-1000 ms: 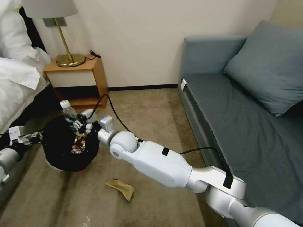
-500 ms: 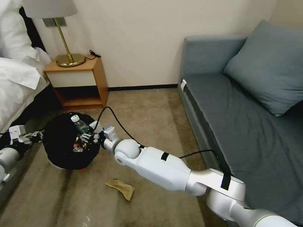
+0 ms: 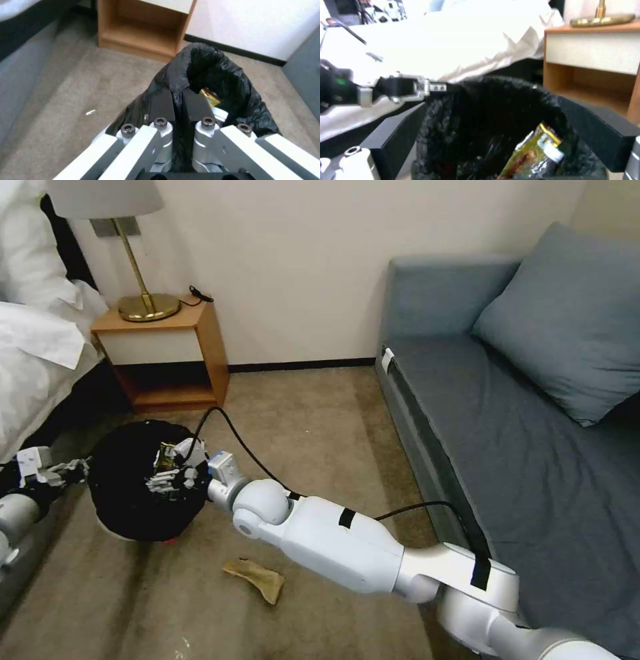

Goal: Pick up the trash bin, then pick up the garbage on the floor and place it into the trash bin.

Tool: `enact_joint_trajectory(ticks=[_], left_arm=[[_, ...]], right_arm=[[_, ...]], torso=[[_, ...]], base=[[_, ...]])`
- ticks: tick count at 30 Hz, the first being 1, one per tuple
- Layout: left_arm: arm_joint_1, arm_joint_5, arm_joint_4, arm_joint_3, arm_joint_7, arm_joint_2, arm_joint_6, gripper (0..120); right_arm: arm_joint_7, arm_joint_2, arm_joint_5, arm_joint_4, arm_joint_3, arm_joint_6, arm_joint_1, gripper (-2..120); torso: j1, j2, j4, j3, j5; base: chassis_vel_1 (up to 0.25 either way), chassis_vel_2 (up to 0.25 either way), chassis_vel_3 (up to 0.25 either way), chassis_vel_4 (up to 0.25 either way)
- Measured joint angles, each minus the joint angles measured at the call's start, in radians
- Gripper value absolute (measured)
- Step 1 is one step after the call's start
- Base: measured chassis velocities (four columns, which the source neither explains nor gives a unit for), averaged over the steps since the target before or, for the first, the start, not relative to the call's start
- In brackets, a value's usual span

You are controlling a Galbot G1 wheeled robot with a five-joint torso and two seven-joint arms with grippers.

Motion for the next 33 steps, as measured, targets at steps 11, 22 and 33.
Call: enact_joint_trajectory(ticks=[11, 22, 33], left_arm=[[0.012, 0.006, 0.0, -0.021, 0.0, -0.005, -0.004, 4], [0.036, 0.005, 0.011, -0.055, 0.006, -0.004, -0.012, 4], [0.023, 0.008, 0.016, -0.048, 0.006, -0.015, -0.013, 4]], right_arm=[[-0.092, -0.362, -0.091, 0.165, 0.135, -0.047, -0.205, 100], [-0.195, -0.395, -0.186, 0.013, 0.056, -0.058, -0.274, 100], [-0.206, -0.307, -0.229, -0.117, -0.034, -0.054, -0.289, 100]], torso=[[0.0, 0.0, -0.001, 0.0, 0.0003], [0.0, 0.0, -0.0006, 0.0, 0.0], [0.0, 0.0, -0.0004, 0.0, -0.0002]], base=[[0.0, 0.0, 0.0, 0.0], [0.0, 0.0, 0.0, 0.0], [0.0, 0.0, 0.0, 0.0]])
